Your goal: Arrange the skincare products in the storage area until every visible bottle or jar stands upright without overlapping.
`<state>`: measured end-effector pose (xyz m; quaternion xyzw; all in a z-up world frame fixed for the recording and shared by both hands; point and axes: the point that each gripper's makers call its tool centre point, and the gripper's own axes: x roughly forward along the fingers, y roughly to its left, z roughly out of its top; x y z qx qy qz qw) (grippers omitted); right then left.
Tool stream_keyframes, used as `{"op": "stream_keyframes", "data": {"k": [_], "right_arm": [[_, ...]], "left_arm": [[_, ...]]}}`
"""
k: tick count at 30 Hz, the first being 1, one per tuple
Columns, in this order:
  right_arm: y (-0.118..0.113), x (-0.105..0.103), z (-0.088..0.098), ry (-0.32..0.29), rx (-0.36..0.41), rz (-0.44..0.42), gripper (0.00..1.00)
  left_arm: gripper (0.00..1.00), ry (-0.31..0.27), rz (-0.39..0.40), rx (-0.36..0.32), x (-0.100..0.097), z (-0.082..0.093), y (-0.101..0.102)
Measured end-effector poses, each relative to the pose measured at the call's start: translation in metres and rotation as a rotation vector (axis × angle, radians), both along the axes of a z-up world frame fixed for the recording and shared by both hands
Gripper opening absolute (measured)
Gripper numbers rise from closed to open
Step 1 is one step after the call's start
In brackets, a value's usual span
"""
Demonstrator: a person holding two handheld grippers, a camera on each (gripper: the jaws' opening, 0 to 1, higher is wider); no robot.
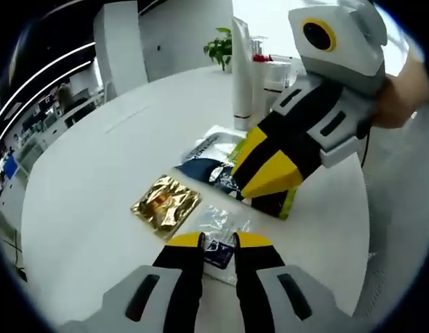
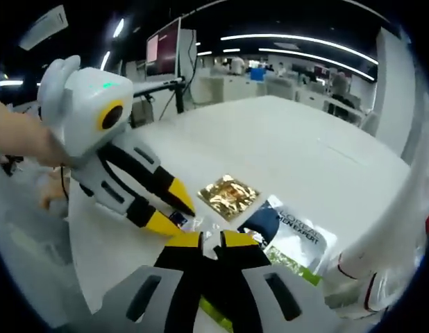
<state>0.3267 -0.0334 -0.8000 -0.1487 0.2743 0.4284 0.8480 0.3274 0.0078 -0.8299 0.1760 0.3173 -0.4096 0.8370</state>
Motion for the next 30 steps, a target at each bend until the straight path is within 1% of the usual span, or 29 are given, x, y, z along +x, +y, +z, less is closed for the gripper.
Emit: {"op": "stream_keyframes", "data": {"k": [2, 3, 7, 10, 13, 17, 22, 23, 24, 25, 27, 29, 30], "right_arm": [[-0.002, -0.001, 0.001, 0.0, -0.001, -0.001, 0.1], [-0.004, -0.002, 0.002, 0.004, 0.006, -0.006, 0.1], [-0.008, -0.002, 0.005, 0.014, 0.023, -0.028, 0.1], [-0.01, -0.003, 0.003, 0.013, 0.023, -0.031, 0.1], [-0.011, -0.004, 0.005, 0.012, 0.027, -0.032, 0.1], [-0.012, -0.005, 0.007, 0.013, 0.036, -0.035, 0.1], [-0.014, -0.007, 0.012, 0.012, 0.04, -0.037, 0.1], [-0.014, -0.008, 0.012, 0.013, 0.039, -0.033, 0.1], [-0.013, -0.009, 0.012, 0.01, 0.032, -0.017, 0.1], [-0.013, -0.01, 0.012, 0.006, 0.029, -0.006, 0.09], [-0.007, -0.012, 0.008, 0.015, 0.021, 0.027, 0.09], [-0.002, -0.012, 0.004, 0.001, -0.006, 0.058, 0.09], [0.002, -0.013, 0.002, 0.01, -0.001, 0.065, 0.09]], "left_arm": [[0.12, 0.01, -0.012, -0.009, 0.0, 0.0, -0.001], [0.12, 0.021, -0.026, -0.017, -0.001, 0.0, -0.003], [0.12, 0.037, -0.072, -0.022, -0.001, 0.0, -0.005], [0.12, 0.055, -0.11, -0.032, -0.001, 0.0, -0.008], [0.12, 0.066, -0.151, -0.028, 0.0, 0.0, -0.011], [0.13, 0.082, -0.179, -0.031, 0.003, 0.0, -0.014], [0.15, 0.089, -0.215, -0.014, 0.003, 0.0, -0.015], [0.18, 0.081, -0.228, 0.008, 0.004, 0.0, -0.013], [0.19, 0.08, -0.231, 0.035, 0.005, 0.0, -0.01], [0.2, 0.079, -0.224, 0.045, 0.005, 0.003, -0.009], [0.2, 0.073, -0.204, 0.054, 0.001, 0.008, -0.003], [0.18, 0.075, -0.184, 0.057, -0.006, 0.012, 0.004], [0.18, 0.073, -0.18, 0.066, -0.009, 0.013, 0.007]]}}
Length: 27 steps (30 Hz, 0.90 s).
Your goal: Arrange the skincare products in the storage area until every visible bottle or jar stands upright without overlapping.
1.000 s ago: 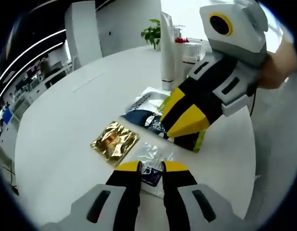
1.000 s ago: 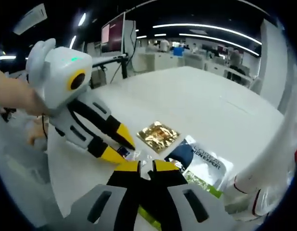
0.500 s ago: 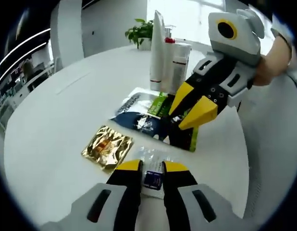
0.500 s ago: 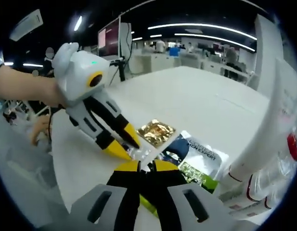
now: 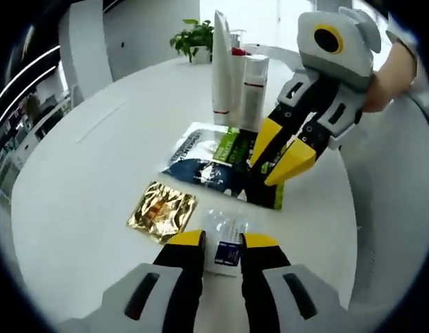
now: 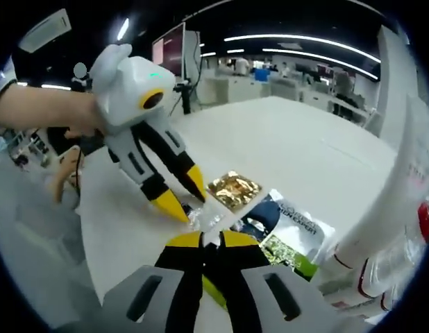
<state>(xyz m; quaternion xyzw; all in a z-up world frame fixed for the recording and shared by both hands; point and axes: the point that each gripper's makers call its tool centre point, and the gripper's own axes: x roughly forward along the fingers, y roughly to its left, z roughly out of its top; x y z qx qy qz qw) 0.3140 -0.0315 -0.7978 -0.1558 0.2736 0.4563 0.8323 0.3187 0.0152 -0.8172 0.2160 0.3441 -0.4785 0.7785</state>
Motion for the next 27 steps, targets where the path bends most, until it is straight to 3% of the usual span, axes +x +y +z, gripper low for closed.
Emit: {"op": "stream_keyframes", "data": {"k": [2, 5, 17, 27], "right_arm": [[0.004, 0.0, -0.005, 0.015, 0.01, -0.004, 0.1], [0.006, -0.002, -0.004, 0.02, 0.016, -0.003, 0.1], [-0.007, -0.004, -0.007, 0.04, 0.016, -0.029, 0.1], [-0.014, -0.004, -0.007, 0.045, 0.026, -0.061, 0.1]], "left_arm": [[0.18, -0.024, 0.04, 0.041, 0.001, -0.003, 0.015], [0.19, -0.001, 0.089, 0.04, -0.002, -0.006, 0.025], [0.17, 0.052, 0.097, -0.028, 0.003, -0.011, 0.015], [0.18, 0.05, 0.075, -0.012, 0.004, -0.008, 0.012]]}}
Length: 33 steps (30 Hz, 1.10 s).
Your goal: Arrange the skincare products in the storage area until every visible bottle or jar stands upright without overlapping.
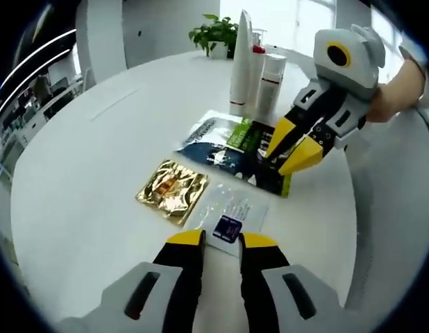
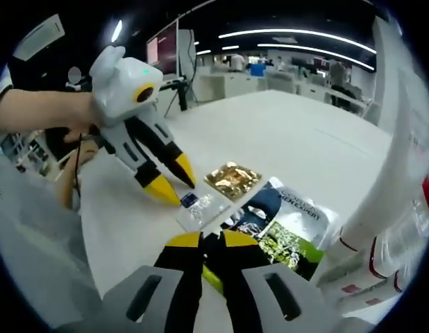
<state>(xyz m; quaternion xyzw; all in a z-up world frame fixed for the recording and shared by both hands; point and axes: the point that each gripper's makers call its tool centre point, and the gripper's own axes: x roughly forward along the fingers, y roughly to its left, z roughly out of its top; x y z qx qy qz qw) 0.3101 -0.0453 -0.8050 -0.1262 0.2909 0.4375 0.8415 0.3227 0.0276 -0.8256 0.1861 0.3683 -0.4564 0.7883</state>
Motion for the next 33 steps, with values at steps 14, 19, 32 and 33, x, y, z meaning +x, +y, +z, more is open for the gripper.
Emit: {"op": "stream_keyframes", "data": {"k": [14, 19, 32, 33], "right_arm": [[0.0, -0.005, 0.019, -0.03, 0.013, 0.025, 0.19], [-0.01, -0.01, 0.035, -0.051, 0.018, 0.03, 0.29], [-0.066, -0.024, 0.081, -0.123, 0.028, -0.05, 0.52], [-0.074, -0.024, 0.084, -0.126, 0.035, -0.062, 0.54]], "left_arm": [[0.25, -0.018, 0.091, -0.116, 0.001, 0.03, -0.005], [0.37, -0.04, 0.132, -0.168, -0.002, 0.043, -0.013], [0.7, -0.068, 0.256, -0.251, -0.031, 0.084, -0.011], [0.72, -0.068, 0.28, -0.263, -0.033, 0.087, -0.009]]}}
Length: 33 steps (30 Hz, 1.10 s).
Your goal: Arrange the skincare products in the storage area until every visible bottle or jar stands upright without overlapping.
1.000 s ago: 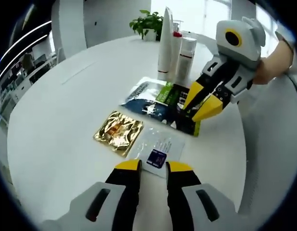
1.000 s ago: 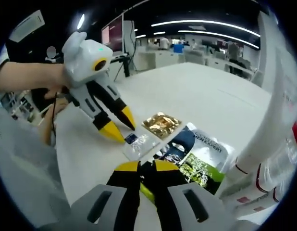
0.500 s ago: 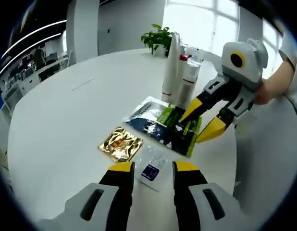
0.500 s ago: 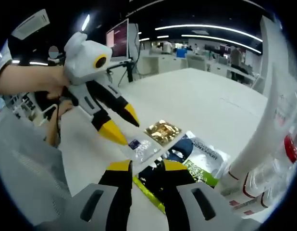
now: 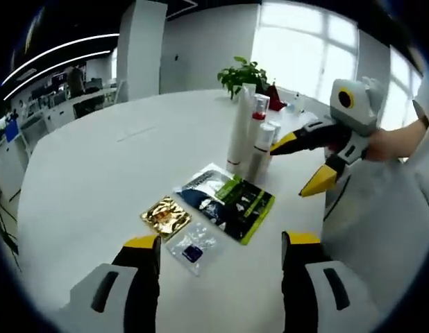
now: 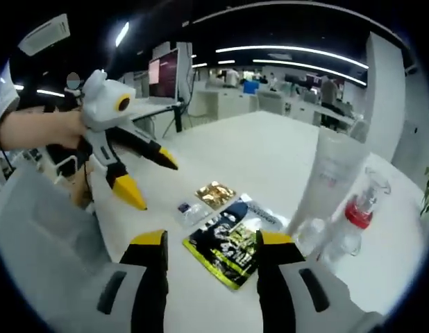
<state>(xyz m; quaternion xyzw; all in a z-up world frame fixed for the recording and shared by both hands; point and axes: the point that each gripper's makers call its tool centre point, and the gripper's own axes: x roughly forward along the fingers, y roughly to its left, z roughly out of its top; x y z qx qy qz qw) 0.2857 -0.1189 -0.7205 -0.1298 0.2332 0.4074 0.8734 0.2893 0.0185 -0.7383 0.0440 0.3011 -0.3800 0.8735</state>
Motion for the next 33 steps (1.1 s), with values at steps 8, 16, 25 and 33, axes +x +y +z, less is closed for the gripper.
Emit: {"op": "stream_keyframes", "data": {"k": [8, 16, 25, 33], "right_arm": [[-0.052, 0.0, 0.031, -0.042, 0.024, -0.093, 0.75], [-0.095, -0.011, 0.041, -0.037, 0.099, -0.183, 0.9], [-0.096, -0.027, 0.034, 0.011, 0.139, -0.192, 0.99], [-0.1, -0.031, 0.031, -0.016, 0.064, -0.19, 0.98]], "left_arm": [[0.88, -0.012, 0.134, -0.025, -0.026, 0.028, 0.014], [0.97, -0.025, 0.285, -0.133, -0.058, 0.053, 0.014], [0.99, -0.082, 0.291, 0.005, -0.081, 0.05, 0.004], [0.99, -0.103, 0.285, 0.03, -0.073, 0.033, 0.006]]}}
